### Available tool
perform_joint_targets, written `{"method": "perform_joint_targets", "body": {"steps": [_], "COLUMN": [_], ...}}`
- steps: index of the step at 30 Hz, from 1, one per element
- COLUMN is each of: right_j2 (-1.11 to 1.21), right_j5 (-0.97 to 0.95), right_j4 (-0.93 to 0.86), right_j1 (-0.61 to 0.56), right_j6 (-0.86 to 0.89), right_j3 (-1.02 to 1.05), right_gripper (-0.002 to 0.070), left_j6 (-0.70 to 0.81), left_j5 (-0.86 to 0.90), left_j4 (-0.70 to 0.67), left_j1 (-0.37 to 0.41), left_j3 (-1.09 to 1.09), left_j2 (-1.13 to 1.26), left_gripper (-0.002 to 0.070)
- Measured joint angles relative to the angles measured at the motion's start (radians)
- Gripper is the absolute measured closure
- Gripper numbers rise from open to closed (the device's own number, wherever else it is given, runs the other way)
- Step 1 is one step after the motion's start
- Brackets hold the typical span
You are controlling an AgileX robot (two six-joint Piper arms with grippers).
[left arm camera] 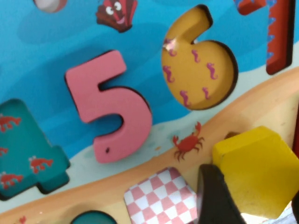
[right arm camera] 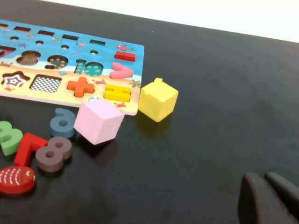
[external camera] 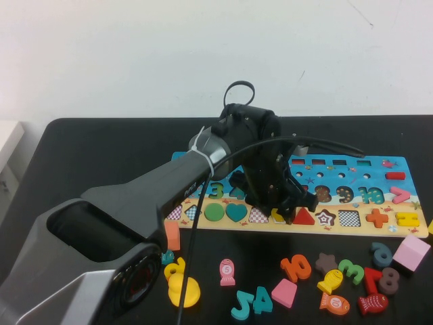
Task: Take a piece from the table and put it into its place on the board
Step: Place the "Pentagon" into the hole of the Pentagon
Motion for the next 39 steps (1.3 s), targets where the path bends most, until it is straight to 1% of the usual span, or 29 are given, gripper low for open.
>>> {"method": "perform_joint_targets", "body": {"steps": [9,16,22,32,35,39], "right_j2": [0.0,0.0,0.0,0.0,0.0,0.0], "right_j5": [0.0,0.0,0.0,0.0,0.0,0.0], "right_j4": [0.0,0.0,0.0,0.0,0.0,0.0], "right_j1": [0.0,0.0,0.0,0.0,0.0,0.0], "right_j6": [0.0,0.0,0.0,0.0,0.0,0.0], "right_j3": [0.0,0.0,0.0,0.0,0.0,0.0], "right_gripper": [0.0657,0.0657,0.0657,0.0657,0.0657,0.0657], "left_j6": [0.041,0.21,0.319,0.408,0.426,0.486], "left_j5": [0.031,0.042,0.044,0.056,0.096,0.157], "left_j4": [-0.022,-0.022,-0.022,-0.02,-0.001,0.01], "left_j1": [0.0,0.0,0.0,0.0,0.0,0.0], "left_j3": [0.0,0.0,0.0,-0.009,-0.046,-0.117], "left_j2": [0.0,0.0,0.0,0.0,0.002,0.003], "left_gripper": [0.0372,0.0372,0.0372,0.0372,0.0372,0.0372]}}
